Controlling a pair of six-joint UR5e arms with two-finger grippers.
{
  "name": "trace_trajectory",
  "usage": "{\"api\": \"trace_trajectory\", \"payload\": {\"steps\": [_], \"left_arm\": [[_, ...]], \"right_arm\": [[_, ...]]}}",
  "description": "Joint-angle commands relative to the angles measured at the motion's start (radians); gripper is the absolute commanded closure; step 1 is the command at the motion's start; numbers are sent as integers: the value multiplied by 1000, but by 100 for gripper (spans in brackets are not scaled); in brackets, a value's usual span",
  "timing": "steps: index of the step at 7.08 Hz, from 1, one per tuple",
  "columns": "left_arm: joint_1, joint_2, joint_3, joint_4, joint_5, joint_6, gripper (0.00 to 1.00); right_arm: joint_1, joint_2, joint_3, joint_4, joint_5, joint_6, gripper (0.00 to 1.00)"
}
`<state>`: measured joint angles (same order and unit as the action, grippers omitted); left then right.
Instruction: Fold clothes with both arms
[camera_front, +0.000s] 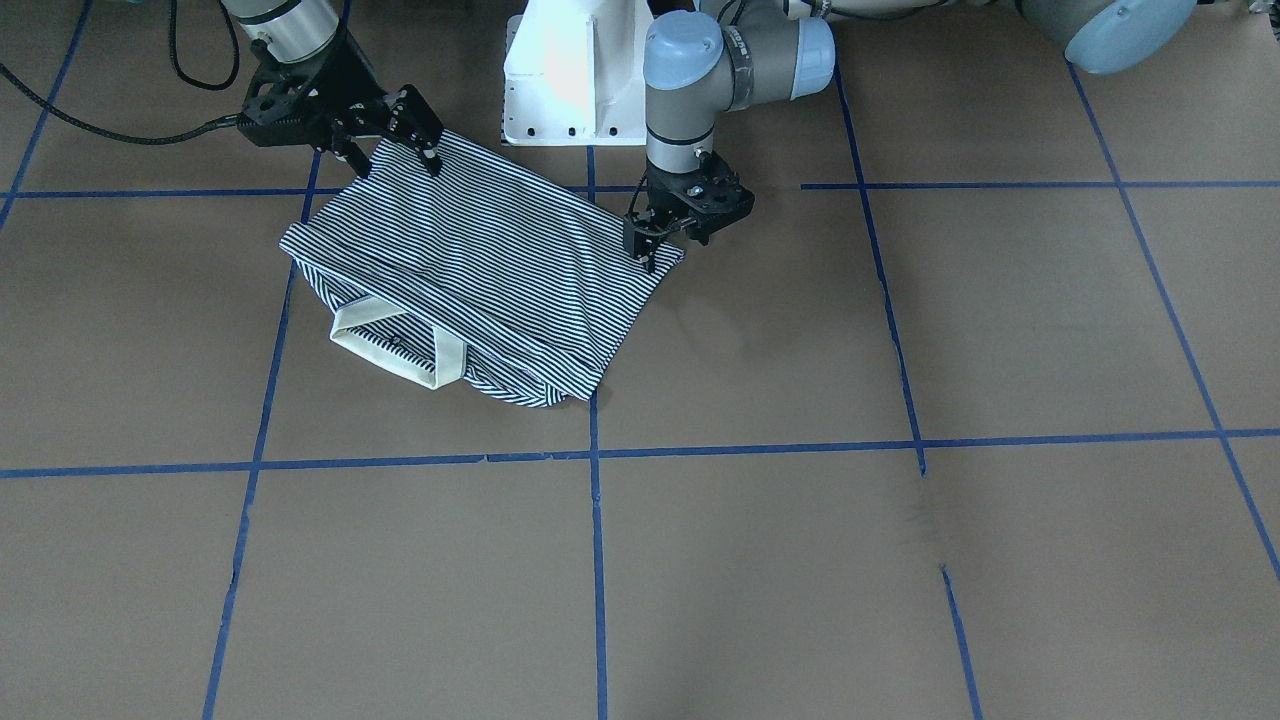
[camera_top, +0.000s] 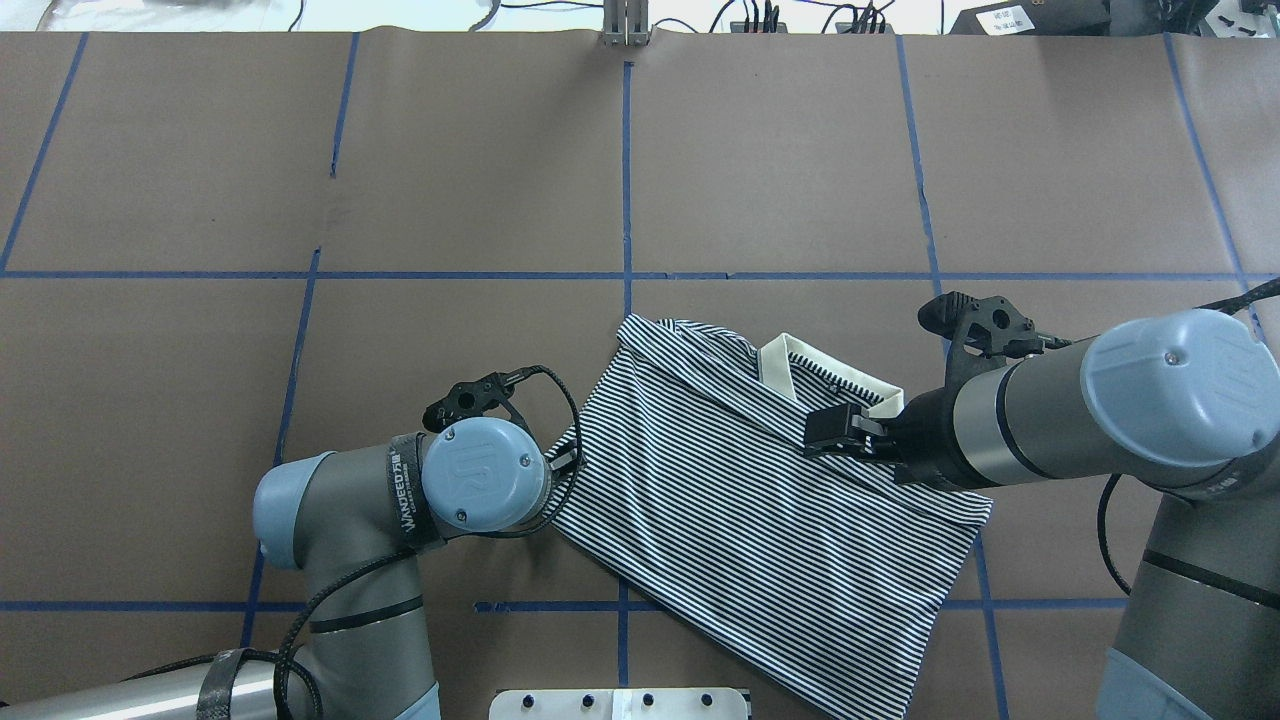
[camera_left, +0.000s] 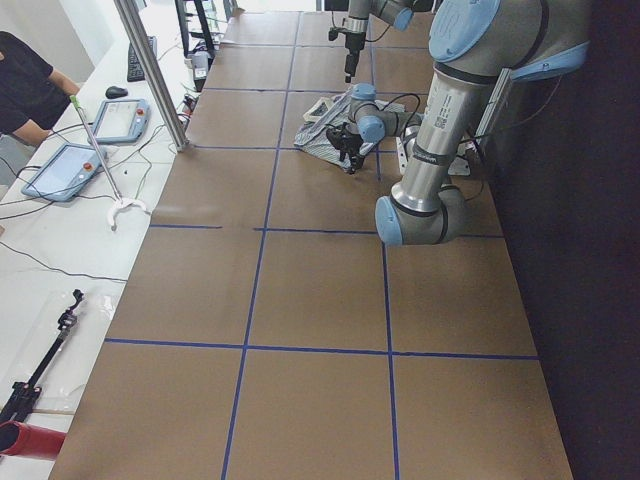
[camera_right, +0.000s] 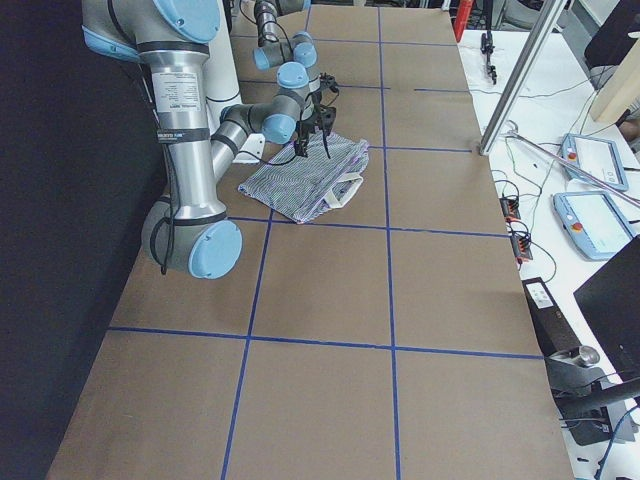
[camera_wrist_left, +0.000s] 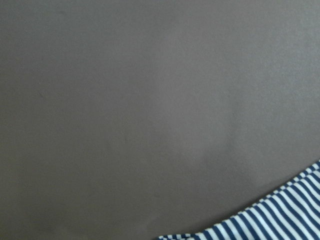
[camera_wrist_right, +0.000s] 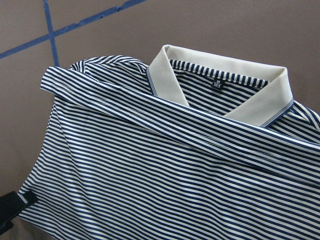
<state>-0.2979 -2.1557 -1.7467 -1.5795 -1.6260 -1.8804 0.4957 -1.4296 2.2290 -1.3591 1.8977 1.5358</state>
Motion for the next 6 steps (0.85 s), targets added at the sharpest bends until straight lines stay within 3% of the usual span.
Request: {"api": "trace_trajectory", "payload": {"steps": [1,2,6], "left_arm": [[2,0,1,-1,0,-19,91],[2,-1,1,1,0,-13,100],[-16,-3,-10,1,-2,-2,100]], "right_arm": [[1,-2,1,0,1,1,0],[1,0,3,0,1,1,0],[1,-2,4,0,1,9,0]]}}
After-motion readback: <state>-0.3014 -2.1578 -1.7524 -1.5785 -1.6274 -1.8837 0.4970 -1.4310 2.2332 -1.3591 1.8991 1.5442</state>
